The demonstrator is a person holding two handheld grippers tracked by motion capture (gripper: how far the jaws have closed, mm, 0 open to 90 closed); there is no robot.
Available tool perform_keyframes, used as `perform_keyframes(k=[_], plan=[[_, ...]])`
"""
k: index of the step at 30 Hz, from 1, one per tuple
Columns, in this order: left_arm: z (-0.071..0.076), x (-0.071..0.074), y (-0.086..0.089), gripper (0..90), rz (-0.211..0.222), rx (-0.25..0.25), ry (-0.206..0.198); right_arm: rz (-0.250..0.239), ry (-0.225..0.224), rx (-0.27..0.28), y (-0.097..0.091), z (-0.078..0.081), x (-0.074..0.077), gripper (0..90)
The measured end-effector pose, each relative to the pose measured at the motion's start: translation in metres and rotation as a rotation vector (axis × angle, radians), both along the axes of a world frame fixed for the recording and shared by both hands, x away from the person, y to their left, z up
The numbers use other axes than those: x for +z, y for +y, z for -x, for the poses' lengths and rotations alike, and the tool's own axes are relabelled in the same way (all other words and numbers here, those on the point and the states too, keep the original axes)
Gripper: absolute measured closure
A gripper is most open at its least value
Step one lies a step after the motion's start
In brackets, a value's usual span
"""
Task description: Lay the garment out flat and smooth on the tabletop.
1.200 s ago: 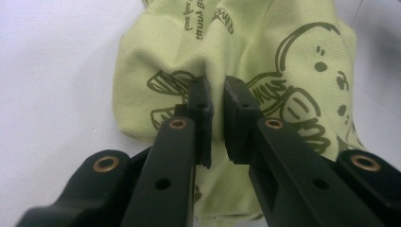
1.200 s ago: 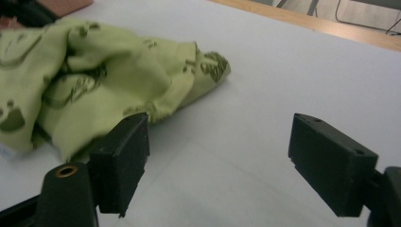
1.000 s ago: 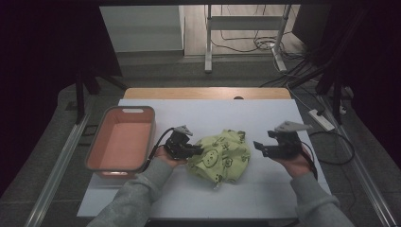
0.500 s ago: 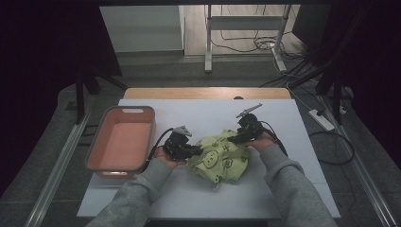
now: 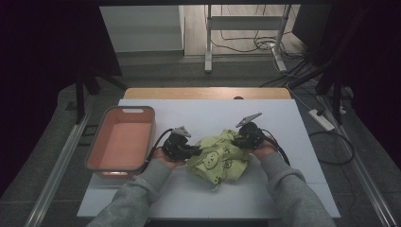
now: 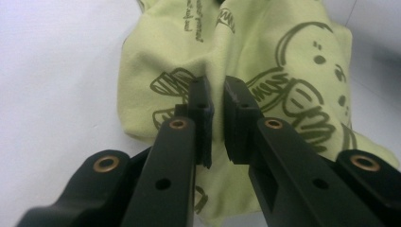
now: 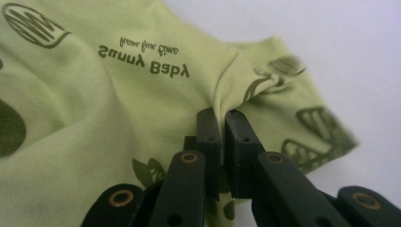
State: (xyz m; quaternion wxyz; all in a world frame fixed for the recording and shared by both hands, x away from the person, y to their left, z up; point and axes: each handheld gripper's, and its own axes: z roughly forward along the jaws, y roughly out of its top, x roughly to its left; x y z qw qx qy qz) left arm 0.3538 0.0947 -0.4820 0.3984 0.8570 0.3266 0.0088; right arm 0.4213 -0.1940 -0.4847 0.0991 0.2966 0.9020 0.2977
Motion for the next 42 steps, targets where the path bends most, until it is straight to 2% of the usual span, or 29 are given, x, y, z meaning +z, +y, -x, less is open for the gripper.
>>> perform_keyframes(k=[3, 4, 5, 8, 11, 14, 17, 22, 28, 32, 38, 40, 42], plan=[[0.000, 0.004, 0.005, 82.8, 0.007, 0.015, -0.016, -0.038, -0.072, -0.020, -0.008, 0.005, 0.015, 86.3], [0.000, 0.006, 0.006, 82.9, 0.010, 0.020, -0.027, -0.064, -0.129, -0.031, -0.014, 0.009, 0.028, 86.4], [0.001, 0.009, 0.008, 82.9, 0.016, 0.027, -0.038, -0.064, -0.129, -0.031, -0.014, 0.009, 0.028, 86.4], [0.002, 0.021, 0.013, 83.0, 0.034, 0.039, -0.087, -0.123, -0.214, -0.040, -0.023, 0.019, 0.049, 86.4], [0.006, 0.035, 0.017, 83.1, 0.049, 0.050, -0.149, -0.160, -0.297, -0.028, -0.028, 0.031, 0.069, 86.4], [0.008, 0.047, 0.021, 83.1, 0.070, 0.057, -0.195, -0.195, -0.360, -0.015, -0.029, 0.043, 0.087, 86.4], [0.007, 0.056, 0.026, 83.0, 0.084, 0.066, -0.217, -0.222, -0.404, -0.001, -0.027, 0.051, 0.103, 86.4], [0.006, 0.064, 0.034, 83.0, 0.108, 0.085, -0.238, -0.233, -0.438, 0.013, -0.020, 0.055, 0.116, 86.3], [0.005, 0.068, 0.038, 83.0, 0.108, 0.096, -0.255, -0.249, -0.431, 0.002, -0.018, 0.052, 0.112, 86.1], [0.001, 0.072, 0.039, 82.9, 0.113, 0.112, -0.268, -0.251, -0.441, 0.001, -0.017, 0.052, 0.113, 85.9], [-0.004, 0.074, 0.034, 82.8, 0.112, 0.123, -0.298, -0.258, -0.456, -0.031, -0.019, 0.051, 0.111, 85.9], [-0.007, 0.073, 0.034, 82.7, 0.106, 0.120, -0.293, -0.267, -0.450, -0.034, -0.022, 0.050, 0.111, 85.9], [-0.014, 0.068, 0.033, 82.4, 0.090, 0.124, -0.266, -0.262, -0.425, -0.051, -0.022, 0.046, 0.107, 85.7]])
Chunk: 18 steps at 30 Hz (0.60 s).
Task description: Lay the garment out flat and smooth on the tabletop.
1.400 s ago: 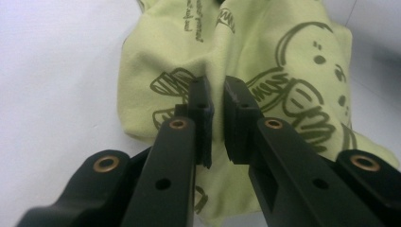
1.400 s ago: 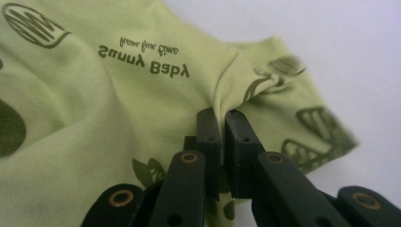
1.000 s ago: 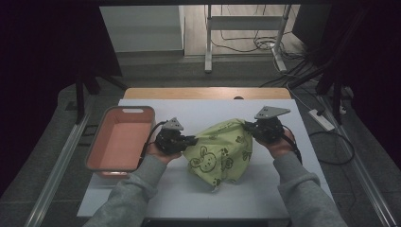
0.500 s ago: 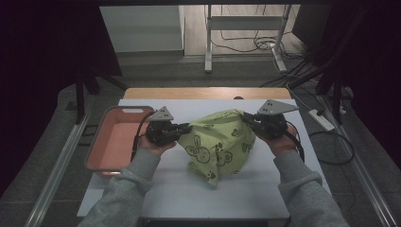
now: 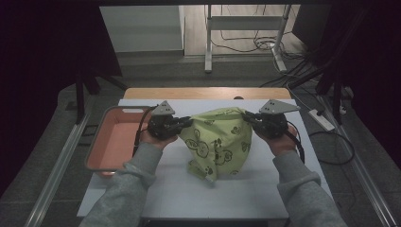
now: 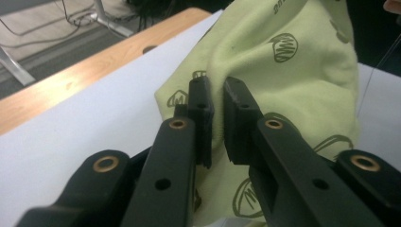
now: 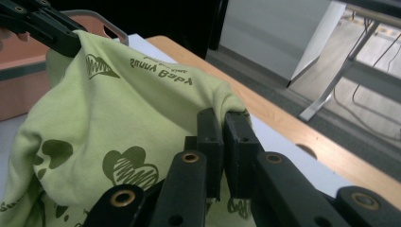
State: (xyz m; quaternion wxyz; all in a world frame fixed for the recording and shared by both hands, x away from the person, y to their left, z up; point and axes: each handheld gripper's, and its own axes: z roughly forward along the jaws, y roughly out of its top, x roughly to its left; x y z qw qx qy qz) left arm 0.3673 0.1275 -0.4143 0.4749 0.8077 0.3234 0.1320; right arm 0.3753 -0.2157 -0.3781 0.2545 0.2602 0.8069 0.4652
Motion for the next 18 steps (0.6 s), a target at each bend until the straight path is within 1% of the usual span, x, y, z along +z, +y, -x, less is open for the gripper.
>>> perform_keyframes(k=[2, 4, 5, 7, 8, 9, 10, 11, 12, 13, 14, 15, 16, 17, 18], plan=[[-0.007, -0.008, -0.001, 82.3, -0.027, 0.014, 0.028, 0.007, 0.041, -0.018, 0.004, -0.009, -0.010, 85.6], [-0.012, -0.017, -0.001, 82.2, -0.045, 0.033, 0.049, 0.036, 0.080, -0.037, 0.010, -0.022, -0.027, 85.0], [-0.015, -0.020, -0.002, 82.0, -0.068, 0.044, 0.054, 0.044, 0.105, -0.048, 0.013, -0.028, -0.036, 82.5], [-0.020, -0.025, -0.002, 81.8, -0.109, 0.079, 0.074, 0.043, 0.155, -0.081, 0.018, -0.041, -0.051, 65.8], [-0.024, -0.028, -0.001, 81.9, -0.120, 0.098, 0.090, 0.004, 0.191, -0.110, 0.016, -0.046, -0.056, 59.2], [-0.027, -0.030, 0.001, 81.9, -0.129, 0.121, 0.112, 0.004, 0.191, -0.110, 0.016, -0.046, -0.056, 59.2], [-0.029, -0.032, 0.002, 82.0, -0.142, 0.145, 0.126, -0.021, 0.203, -0.113, 0.014, -0.045, -0.055, 55.3], [-0.031, -0.034, 0.003, 81.9, -0.155, 0.167, 0.135, -0.025, 0.201, -0.098, 0.009, -0.038, -0.052, 51.1], [-0.032, -0.037, 0.004, 81.9, -0.161, 0.181, 0.149, -0.025, 0.201, -0.098, 0.009, -0.038, -0.052, 51.1], [-0.033, -0.040, 0.005, 81.5, -0.158, 0.194, 0.163, -0.023, 0.205, -0.082, 0.007, -0.033, -0.052, 49.2], [-0.033, -0.041, 0.006, 80.4, -0.158, 0.208, 0.165, -0.017, 0.214, -0.068, 0.005, -0.028, -0.053, 47.4], [-0.031, -0.043, 0.005, 77.4, -0.161, 0.227, 0.154, -0.006, 0.221, -0.057, 0.003, -0.023, -0.055, 45.2], [-0.029, -0.042, 0.005, 71.3, -0.160, 0.239, 0.143, 0.009, 0.225, -0.050, 0.002, -0.018, -0.058, 43.4], [-0.026, -0.041, 0.005, 62.8, -0.150, 0.235, 0.135, 0.017, 0.232, -0.044, 0.001, -0.014, -0.062, 42.0], [-0.023, -0.038, 0.006, 57.6, -0.141, 0.222, 0.119, 0.020, 0.242, -0.034, -0.001, -0.010, -0.065, 41.1]])
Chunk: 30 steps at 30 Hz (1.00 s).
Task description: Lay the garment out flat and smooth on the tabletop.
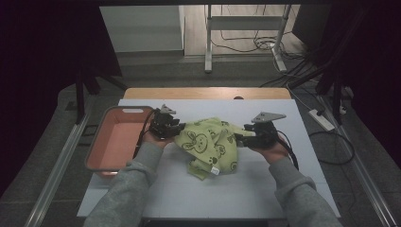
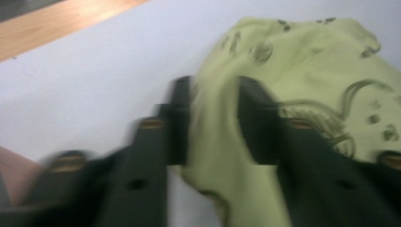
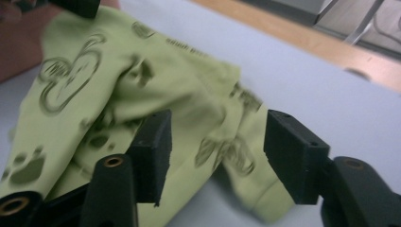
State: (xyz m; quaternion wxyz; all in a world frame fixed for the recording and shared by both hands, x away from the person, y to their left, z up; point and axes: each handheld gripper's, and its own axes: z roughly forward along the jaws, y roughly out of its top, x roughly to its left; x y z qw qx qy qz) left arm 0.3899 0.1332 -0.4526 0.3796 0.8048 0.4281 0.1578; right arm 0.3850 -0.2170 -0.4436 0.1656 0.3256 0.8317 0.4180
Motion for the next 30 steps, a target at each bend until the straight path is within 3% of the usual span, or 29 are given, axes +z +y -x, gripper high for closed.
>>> perform_keyframes(k=[2, 4, 7, 10, 13, 17, 23, 27, 30], plan=[[0.009, 0.007, 0.001, 44.8, 0.014, -0.009, -0.036, 0.007, 0.012, 0.011, -0.004, 0.008, -0.006, 39.5], [0.017, 0.014, 0.003, 37.0, 0.055, -0.036, -0.040, 0.010, 0.021, 0.019, -0.008, 0.014, -0.010, 38.7], [0.029, 0.020, -0.002, 34.8, 0.107, -0.126, -0.025, 0.021, 0.035, 0.023, -0.012, 0.021, -0.014, 37.6], [0.042, 0.017, -0.014, 31.2, 0.112, -0.217, -0.007, 0.016, 0.051, 0.026, -0.016, 0.028, -0.019, 36.9], [0.052, 0.010, -0.027, 30.3, 0.097, -0.262, 0.017, 0.010, 0.062, 0.025, -0.017, 0.031, -0.021, 36.7], [0.058, -0.001, -0.041, 27.1, 0.087, -0.282, 0.069, 0.019, 0.081, 0.035, -0.014, 0.036, -0.028, 35.7], [0.059, -0.017, -0.062, 20.2, 0.038, -0.266, 0.121, 0.038, 0.119, 0.053, -0.006, 0.040, -0.042, 34.4], [0.059, -0.028, -0.072, 14.7, 0.013, -0.267, 0.151, 0.028, 0.155, 0.055, -0.001, 0.037, -0.050, 33.3], [0.059, -0.031, -0.078, 13.6, -0.028, -0.267, 0.151, 0.039, 0.168, 0.066, 0.005, 0.037, -0.055, 31.9]])
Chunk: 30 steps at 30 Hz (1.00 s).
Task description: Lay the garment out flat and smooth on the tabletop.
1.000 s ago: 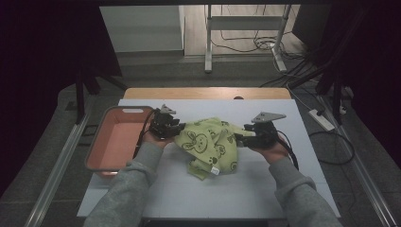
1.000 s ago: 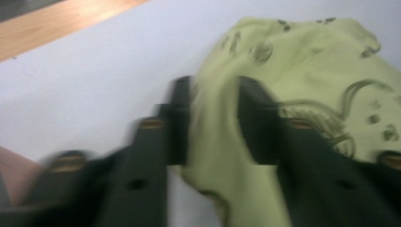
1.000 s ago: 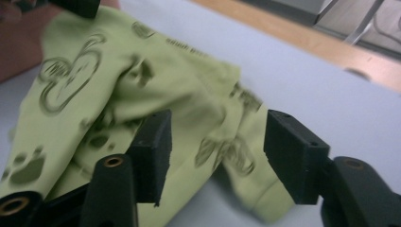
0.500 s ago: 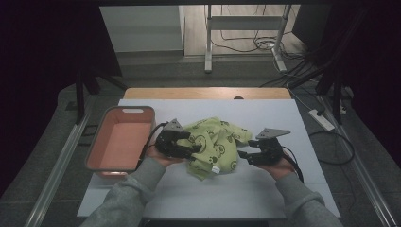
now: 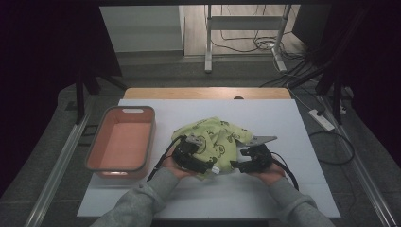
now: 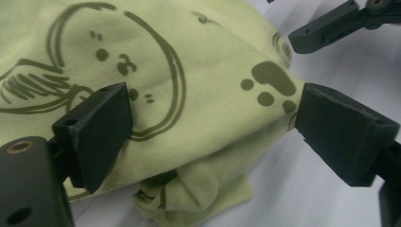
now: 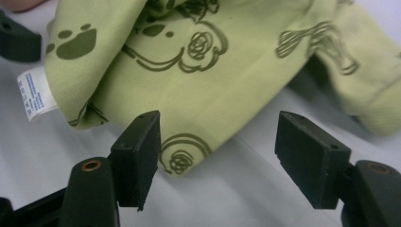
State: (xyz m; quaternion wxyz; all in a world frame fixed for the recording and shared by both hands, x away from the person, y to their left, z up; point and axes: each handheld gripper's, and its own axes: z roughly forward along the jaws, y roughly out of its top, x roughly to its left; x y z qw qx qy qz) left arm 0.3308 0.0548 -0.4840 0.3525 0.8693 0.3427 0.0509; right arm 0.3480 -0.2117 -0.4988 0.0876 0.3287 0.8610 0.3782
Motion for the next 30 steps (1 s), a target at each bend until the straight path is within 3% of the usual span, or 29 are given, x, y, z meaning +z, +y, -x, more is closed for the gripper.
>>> perform_keyframes(k=[2, 5, 9, 13, 15, 18, 23, 26, 30], plan=[[0.000, -0.002, -0.002, 17.4, -0.018, 0.011, -0.003, -0.001, 0.012, 0.006, 0.003, 0.000, -0.002, 32.5], [-0.002, -0.005, -0.001, 31.1, -0.020, 0.029, -0.001, 0.008, 0.017, 0.010, 0.007, 0.001, -0.005, 34.9], [-0.005, -0.009, 0.005, 54.1, -0.009, 0.043, -0.002, 0.002, 0.035, 0.004, 0.011, 0.001, -0.007, 46.4], [-0.006, -0.012, 0.006, 68.0, -0.013, 0.025, 0.004, 0.025, 0.057, 0.002, 0.012, 0.001, -0.010, 54.7], [-0.006, -0.014, 0.005, 70.4, -0.022, 0.020, 0.001, 0.057, 0.046, -0.013, 0.012, 0.001, -0.011, 52.6], [-0.006, -0.014, 0.005, 71.8, -0.026, 0.017, 0.000, 0.067, 0.039, -0.033, 0.012, 0.001, -0.010, 47.3], [-0.006, -0.016, 0.006, 75.3, -0.023, 0.008, 0.001, 0.082, 0.047, -0.017, 0.016, 0.002, -0.013, 44.1], [-0.007, -0.016, 0.006, 77.0, -0.022, 0.003, 0.000, 0.092, 0.037, -0.001, 0.022, 0.004, -0.015, 54.8], [-0.005, -0.016, 0.008, 78.3, -0.016, -0.002, -0.008, 0.103, 0.037, 0.012, 0.027, 0.005, -0.016, 81.3]])
